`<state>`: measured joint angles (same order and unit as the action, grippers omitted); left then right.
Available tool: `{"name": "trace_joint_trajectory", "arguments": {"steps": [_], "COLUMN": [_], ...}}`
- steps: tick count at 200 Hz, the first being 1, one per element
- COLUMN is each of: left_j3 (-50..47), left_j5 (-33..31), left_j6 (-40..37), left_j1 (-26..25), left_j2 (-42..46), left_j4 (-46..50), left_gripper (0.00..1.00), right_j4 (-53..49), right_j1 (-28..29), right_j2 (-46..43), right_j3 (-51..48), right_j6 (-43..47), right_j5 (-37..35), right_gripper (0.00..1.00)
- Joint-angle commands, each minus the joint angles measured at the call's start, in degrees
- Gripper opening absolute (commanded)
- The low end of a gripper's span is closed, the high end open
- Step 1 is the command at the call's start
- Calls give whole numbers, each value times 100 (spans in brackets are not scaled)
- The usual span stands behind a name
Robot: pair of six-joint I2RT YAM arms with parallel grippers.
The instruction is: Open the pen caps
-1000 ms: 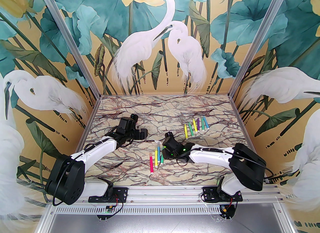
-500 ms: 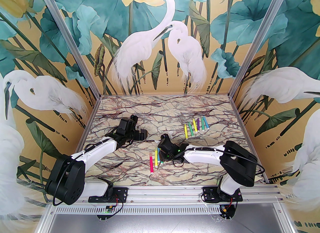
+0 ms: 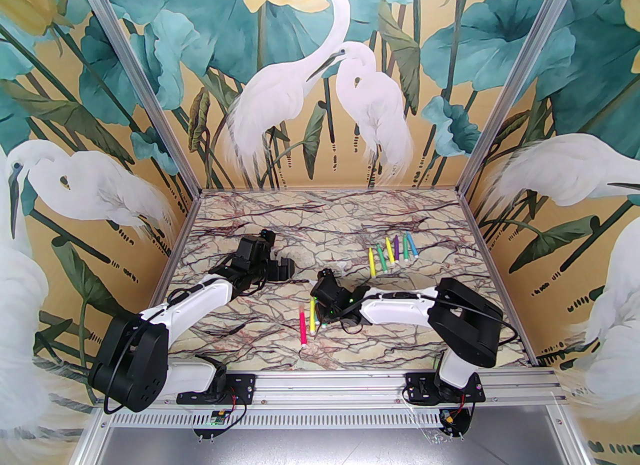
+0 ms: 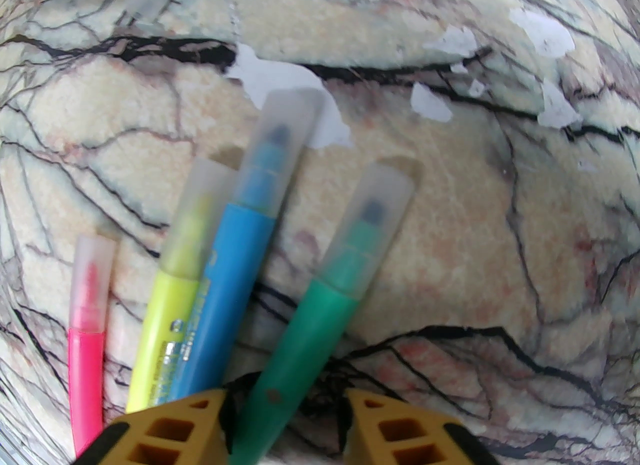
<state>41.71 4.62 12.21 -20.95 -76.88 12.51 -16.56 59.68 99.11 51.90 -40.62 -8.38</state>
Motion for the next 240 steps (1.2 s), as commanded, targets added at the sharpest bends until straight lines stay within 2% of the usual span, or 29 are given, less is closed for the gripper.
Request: {"name": "trace_joint_trajectory", "arguments": {"steps": [1,55,148,166,192,240], "left_j3": [-58,-31,3,12,31,82], "left_j5": [-94,-91,-114,-105,-15,395], "left_j6": [-86,-83,-102,-110,-100,23], "left_j1": [31,36,31,36,38,32], "left_j2": [125,121,235,253,246,123], "left_j4": [-5,23,152,177,178,26], "left_gripper": [92,92,92,92,92,90], "right_j4": [-147,-378,-700,-650,-515,192], "right_j1": [29,-21,-317,-317,-355,-747], "right_j2": [128,284,724,790,666,-154], "right_j3": [132,184,364,357,259,-352], "right_j6": [-78,86,414,423,458,685], "right_j5": [-93,-441,-831,-803,-713,-186], "right_gripper": [38,31,30,26,19,14]}}
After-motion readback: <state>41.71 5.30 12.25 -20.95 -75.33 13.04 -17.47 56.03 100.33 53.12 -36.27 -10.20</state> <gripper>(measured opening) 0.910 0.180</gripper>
